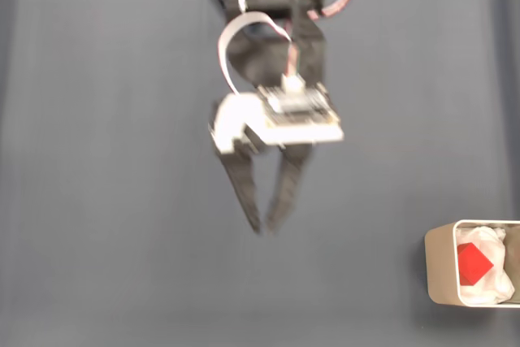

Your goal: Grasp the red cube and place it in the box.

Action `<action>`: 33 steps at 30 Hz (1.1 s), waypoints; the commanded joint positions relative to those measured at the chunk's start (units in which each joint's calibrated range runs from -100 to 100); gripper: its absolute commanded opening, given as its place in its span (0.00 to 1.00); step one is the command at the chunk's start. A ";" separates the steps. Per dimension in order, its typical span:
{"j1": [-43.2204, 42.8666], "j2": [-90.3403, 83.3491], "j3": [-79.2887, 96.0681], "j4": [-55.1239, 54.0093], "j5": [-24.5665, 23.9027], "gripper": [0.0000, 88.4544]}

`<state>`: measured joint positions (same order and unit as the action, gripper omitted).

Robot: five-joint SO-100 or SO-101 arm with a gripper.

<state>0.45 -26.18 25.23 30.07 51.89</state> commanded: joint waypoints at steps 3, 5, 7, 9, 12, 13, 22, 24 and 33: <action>2.61 -21.82 19.30 0.09 -0.63 0.00; 2.61 -29.10 27.15 1.81 -0.68 0.00; 2.47 -36.38 35.27 3.53 -0.63 0.00; 2.32 -42.62 42.29 5.50 -0.68 0.00; 1.40 -53.97 54.15 10.34 -0.73 0.00; 1.05 -56.14 56.34 11.73 -0.73 0.00; -0.59 -71.56 71.12 24.35 -1.61 0.00; -0.09 -73.21 73.31 27.72 -1.56 0.00; -0.73 -73.73 74.59 44.03 -1.07 0.00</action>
<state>0.37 -99.22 99.37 69.05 50.82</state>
